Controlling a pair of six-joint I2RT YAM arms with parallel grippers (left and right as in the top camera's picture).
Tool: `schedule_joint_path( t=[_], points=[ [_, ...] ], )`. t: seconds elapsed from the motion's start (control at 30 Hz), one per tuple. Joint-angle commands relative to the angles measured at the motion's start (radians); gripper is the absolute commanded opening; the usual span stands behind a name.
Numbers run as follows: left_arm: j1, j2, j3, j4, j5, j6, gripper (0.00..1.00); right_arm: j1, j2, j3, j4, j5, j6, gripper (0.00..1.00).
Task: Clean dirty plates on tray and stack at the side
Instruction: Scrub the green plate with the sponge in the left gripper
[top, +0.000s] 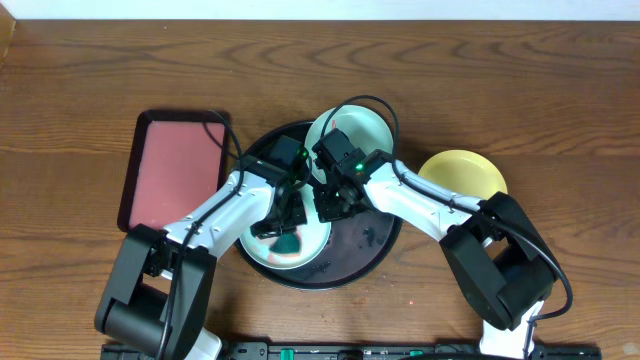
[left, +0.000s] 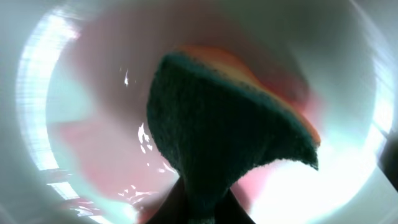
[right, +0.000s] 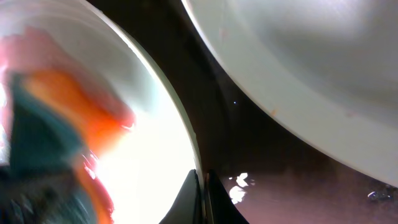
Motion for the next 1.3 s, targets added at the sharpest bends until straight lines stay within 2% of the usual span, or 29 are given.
schedule_joint_path(
  t=[0.0, 0.17, 0.23, 0.3, 0.4, 0.47, 0.5, 0.63, 0.77, 0.9, 1.03, 1.1, 1.27],
  points=[
    [0.024, 0.033, -0.024, -0.019, -0.335, -0.192, 0.08, 0.000, 0.002, 0.017, -0.011, 0.010, -0.001, 0.01],
    [0.022, 0.033, -0.024, -0.046, -0.329, -0.189, 0.07, 0.000, 0.002, 0.017, -0.011, 0.010, -0.001, 0.01],
    [0.022, 0.033, -0.024, -0.052, -0.269, -0.119, 0.07, 0.000, 0.002, 0.017, -0.011, 0.010, -0.001, 0.01],
    [0.022, 0.033, -0.023, -0.035, -0.118, 0.029, 0.07, 0.000, 0.002, 0.017, -0.011, 0.010, -0.001, 0.01],
    [0.022, 0.033, -0.023, 0.015, 0.199, 0.282, 0.07, 0.000, 0.002, 0.017, -0.011, 0.010, -0.001, 0.01],
    [0.022, 0.033, -0.023, 0.045, 0.356, 0.385, 0.07, 0.000, 0.002, 0.017, -0.011, 0.010, -0.001, 0.01],
    [0.022, 0.033, -0.023, 0.061, 0.386, 0.403, 0.07, 0.000, 0.002, 0.017, -0.011, 0.010, -0.001, 0.01],
    [0.025, 0.033, -0.023, 0.128, 0.367, 0.403, 0.07, 0.000, 0.002, 0.017, -0.011, 0.010, -0.001, 0.01],
    [0.039, 0.033, -0.023, 0.150, 0.253, 0.327, 0.07, 0.000, 0.002, 0.017, -0.011, 0.010, -0.001, 0.01],
    [0.059, 0.033, -0.023, 0.114, -0.009, 0.184, 0.07, 0.000, 0.002, 0.017, -0.011, 0.010, -0.001, 0.01],
    [0.060, 0.033, -0.023, 0.037, -0.281, -0.022, 0.07, 0.000, 0.002, 0.017, -0.011, 0.010, -0.001, 0.01],
    [0.060, 0.033, -0.023, 0.013, -0.317, -0.062, 0.08, 0.000, 0.002, 0.017, -0.008, 0.010, -0.001, 0.01],
    [0.057, 0.033, -0.023, -0.010, -0.282, -0.055, 0.07, 0.000, 0.002, 0.017, -0.004, 0.010, 0.000, 0.01]
  ],
)
